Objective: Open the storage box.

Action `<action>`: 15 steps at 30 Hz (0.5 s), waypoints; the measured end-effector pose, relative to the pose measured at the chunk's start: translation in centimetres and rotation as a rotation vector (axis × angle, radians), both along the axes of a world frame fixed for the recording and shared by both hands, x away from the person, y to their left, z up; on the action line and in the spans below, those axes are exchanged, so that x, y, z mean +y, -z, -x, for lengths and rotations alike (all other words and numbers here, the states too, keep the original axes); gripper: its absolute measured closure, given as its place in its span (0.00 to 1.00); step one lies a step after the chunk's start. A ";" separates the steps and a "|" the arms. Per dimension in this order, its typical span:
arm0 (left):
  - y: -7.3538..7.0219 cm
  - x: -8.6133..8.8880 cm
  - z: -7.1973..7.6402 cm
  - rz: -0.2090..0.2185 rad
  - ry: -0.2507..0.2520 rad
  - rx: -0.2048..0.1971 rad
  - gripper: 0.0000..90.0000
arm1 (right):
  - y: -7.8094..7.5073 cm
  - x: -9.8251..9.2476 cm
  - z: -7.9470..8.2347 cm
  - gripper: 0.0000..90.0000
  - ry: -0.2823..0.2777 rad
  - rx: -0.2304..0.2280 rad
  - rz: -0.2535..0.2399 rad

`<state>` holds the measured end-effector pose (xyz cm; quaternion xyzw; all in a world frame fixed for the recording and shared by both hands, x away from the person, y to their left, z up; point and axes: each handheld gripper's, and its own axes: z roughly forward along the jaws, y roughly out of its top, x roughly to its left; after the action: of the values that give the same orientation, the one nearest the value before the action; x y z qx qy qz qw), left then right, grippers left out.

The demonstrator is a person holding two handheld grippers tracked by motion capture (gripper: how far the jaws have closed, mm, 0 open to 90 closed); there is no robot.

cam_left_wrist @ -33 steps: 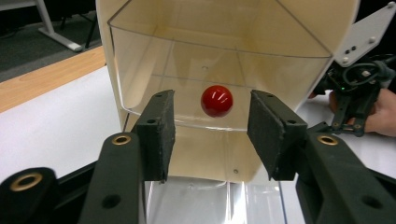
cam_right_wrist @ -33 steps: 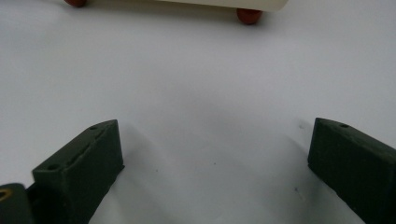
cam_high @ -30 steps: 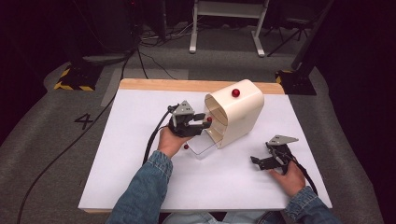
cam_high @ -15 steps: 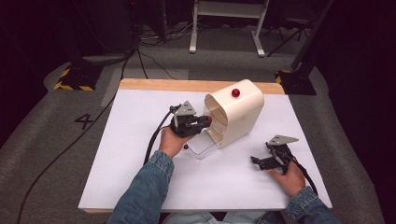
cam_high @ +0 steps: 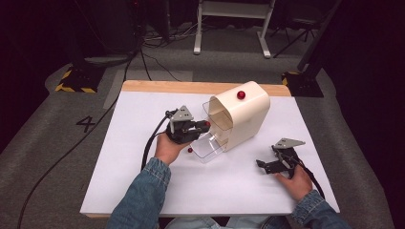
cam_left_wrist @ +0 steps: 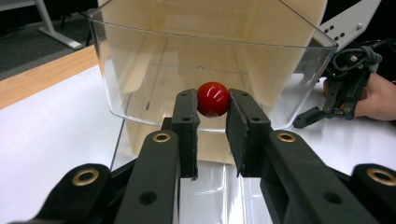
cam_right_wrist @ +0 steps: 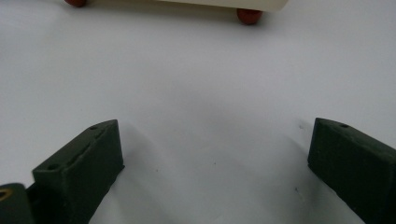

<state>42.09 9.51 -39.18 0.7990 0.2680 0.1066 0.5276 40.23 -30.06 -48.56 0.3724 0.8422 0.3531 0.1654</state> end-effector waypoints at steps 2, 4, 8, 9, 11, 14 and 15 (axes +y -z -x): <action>-0.1 0.6 0.5 0.001 -0.003 -0.001 0.82 | 0.0 0.0 0.0 0.04 0.000 0.000 0.000; -0.2 0.7 0.7 0.004 -0.005 -0.001 0.82 | 0.0 0.0 0.0 0.04 0.000 0.000 0.000; -0.3 1.8 1.5 0.000 -0.010 -0.005 0.82 | 0.0 0.0 0.0 0.04 0.000 0.000 0.000; -0.3 1.8 1.5 0.000 -0.010 -0.005 0.82 | 0.0 0.0 0.0 0.04 0.000 0.000 0.000; -0.3 2.2 1.8 0.001 -0.017 -0.005 0.82 | 0.0 0.0 0.0 0.04 0.000 0.001 -0.001; -0.2 2.7 2.2 0.000 -0.018 -0.005 0.82 | 0.0 0.0 0.0 0.04 0.000 0.001 -0.001; -0.2 2.9 2.3 0.001 -0.017 -0.002 0.82 | 0.0 0.0 0.0 0.04 0.000 0.001 -0.001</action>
<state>39.75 12.42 -39.01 0.7964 0.2743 0.1119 0.5273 40.25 -30.06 -48.56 0.3728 0.8420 0.3534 0.1650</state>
